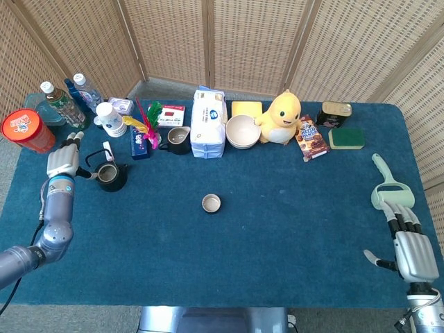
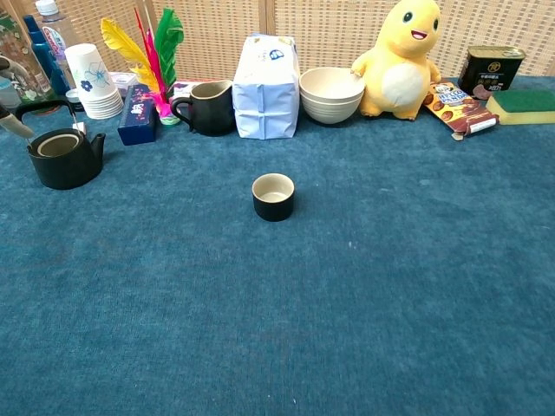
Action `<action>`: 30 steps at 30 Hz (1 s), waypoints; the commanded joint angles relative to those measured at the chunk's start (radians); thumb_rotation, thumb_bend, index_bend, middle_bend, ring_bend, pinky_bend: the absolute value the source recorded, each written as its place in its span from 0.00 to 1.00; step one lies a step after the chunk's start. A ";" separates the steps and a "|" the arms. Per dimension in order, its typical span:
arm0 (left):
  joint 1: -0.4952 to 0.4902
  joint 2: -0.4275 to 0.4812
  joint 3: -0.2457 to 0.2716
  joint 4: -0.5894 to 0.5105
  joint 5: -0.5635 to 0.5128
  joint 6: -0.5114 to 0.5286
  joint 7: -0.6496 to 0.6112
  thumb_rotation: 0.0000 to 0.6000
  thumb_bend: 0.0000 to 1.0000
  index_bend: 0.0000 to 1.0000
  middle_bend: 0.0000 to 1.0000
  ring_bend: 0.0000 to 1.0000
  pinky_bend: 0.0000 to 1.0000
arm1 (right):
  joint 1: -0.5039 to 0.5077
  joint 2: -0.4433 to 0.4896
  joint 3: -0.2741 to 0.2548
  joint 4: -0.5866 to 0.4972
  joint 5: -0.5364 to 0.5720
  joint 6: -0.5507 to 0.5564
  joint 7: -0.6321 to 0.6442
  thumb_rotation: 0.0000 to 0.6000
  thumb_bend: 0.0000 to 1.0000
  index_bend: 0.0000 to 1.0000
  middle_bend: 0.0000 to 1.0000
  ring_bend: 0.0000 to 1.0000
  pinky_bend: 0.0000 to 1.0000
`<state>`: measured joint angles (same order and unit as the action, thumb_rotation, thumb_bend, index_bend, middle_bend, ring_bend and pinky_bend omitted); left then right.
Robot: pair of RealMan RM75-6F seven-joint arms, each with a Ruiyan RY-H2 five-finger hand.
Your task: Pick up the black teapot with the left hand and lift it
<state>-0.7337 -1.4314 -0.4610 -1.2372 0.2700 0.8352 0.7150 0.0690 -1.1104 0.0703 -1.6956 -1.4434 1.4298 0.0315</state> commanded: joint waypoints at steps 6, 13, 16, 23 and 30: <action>-0.060 -0.020 0.038 0.077 -0.034 -0.053 -0.050 1.00 0.14 0.05 0.05 0.09 0.26 | 0.008 -0.008 0.005 0.010 0.018 -0.016 -0.004 1.00 0.00 0.00 0.00 0.00 0.00; -0.096 -0.040 0.063 0.126 -0.034 -0.083 -0.083 1.00 0.14 0.15 0.11 0.10 0.26 | 0.012 -0.012 0.008 0.013 0.031 -0.026 -0.002 1.00 0.00 0.00 0.00 0.00 0.00; -0.115 -0.053 0.071 0.157 -0.049 -0.108 -0.095 1.00 0.18 0.18 0.14 0.13 0.32 | 0.014 -0.011 0.012 0.017 0.042 -0.031 0.001 1.00 0.00 0.00 0.00 0.00 0.00; -0.159 -0.085 0.108 0.243 -0.080 -0.164 -0.092 1.00 0.28 0.25 0.24 0.25 0.49 | 0.020 -0.016 0.021 0.028 0.069 -0.047 0.004 1.00 0.00 0.00 0.00 0.00 0.00; -0.189 -0.123 0.141 0.316 -0.063 -0.196 -0.099 1.00 0.30 0.41 0.46 0.40 0.51 | 0.023 -0.017 0.028 0.032 0.086 -0.054 0.006 1.00 0.00 0.00 0.00 0.00 0.00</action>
<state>-0.9183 -1.5503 -0.3241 -0.9261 0.2068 0.6439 0.6176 0.0924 -1.1275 0.0987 -1.6636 -1.3578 1.3758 0.0379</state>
